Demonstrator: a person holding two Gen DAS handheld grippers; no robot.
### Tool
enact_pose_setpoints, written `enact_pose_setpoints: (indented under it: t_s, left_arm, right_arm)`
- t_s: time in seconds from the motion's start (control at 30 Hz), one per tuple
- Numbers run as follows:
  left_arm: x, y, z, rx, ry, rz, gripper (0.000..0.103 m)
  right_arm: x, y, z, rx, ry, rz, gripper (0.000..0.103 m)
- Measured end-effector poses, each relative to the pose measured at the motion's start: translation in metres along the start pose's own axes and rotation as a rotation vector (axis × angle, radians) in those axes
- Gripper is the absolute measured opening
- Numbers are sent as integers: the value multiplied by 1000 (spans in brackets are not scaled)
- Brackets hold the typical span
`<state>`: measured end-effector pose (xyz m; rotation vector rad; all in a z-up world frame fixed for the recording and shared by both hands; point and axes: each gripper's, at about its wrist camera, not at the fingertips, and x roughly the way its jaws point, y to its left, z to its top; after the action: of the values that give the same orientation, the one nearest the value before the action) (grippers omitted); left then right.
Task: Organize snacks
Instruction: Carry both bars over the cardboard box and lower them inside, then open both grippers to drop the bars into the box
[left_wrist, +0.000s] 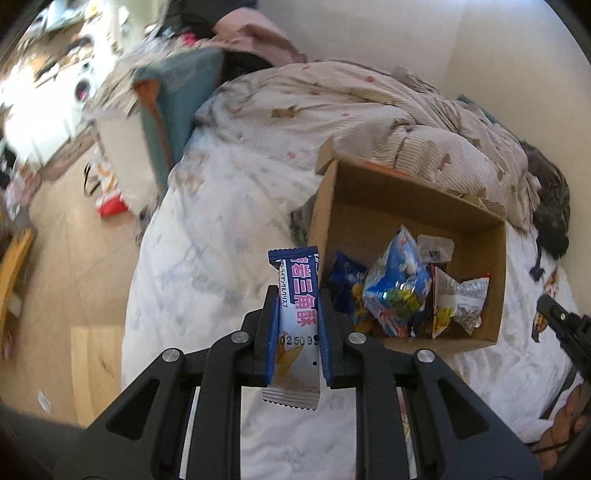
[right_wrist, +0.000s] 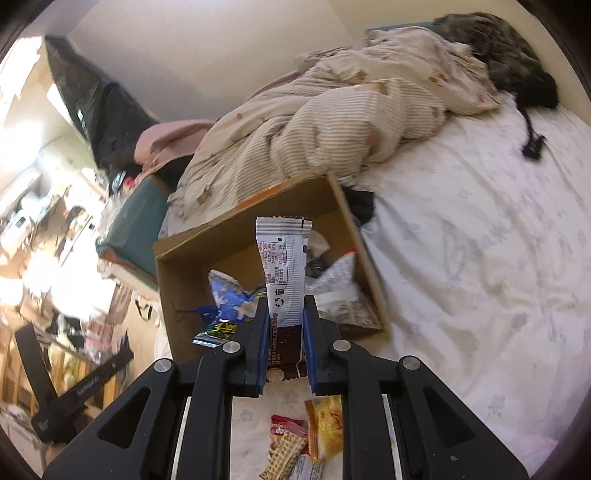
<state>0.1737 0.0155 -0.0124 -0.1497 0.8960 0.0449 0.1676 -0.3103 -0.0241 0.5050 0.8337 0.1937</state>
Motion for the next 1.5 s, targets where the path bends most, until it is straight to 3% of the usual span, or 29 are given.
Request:
enact_pose_setpoints:
  t_s: [0.2, 0.33, 0.57, 0.93, 1.4, 1.5]
  left_arm:
    - [3, -19, 41, 49, -13, -29, 16]
    - [10, -44, 50, 121, -27, -46, 16]
    - [36, -71, 49, 186, -69, -44, 16]
    - [67, -73, 40, 177, 15, -75, 16]
    - [60, -71, 37, 190, -34, -52, 17]
    - [60, -72, 36, 200, -33, -33, 22]
  right_arm:
    - [25, 20, 17, -54, 34, 37, 17]
    - [45, 24, 22, -65, 78, 44, 17]
    - [74, 20, 15, -36, 184, 31, 17]
    - [100, 11, 5, 5, 276, 15, 17]
    - [101, 17, 0, -22, 298, 31, 18]
    - [100, 15, -1, -14, 294, 24, 18]
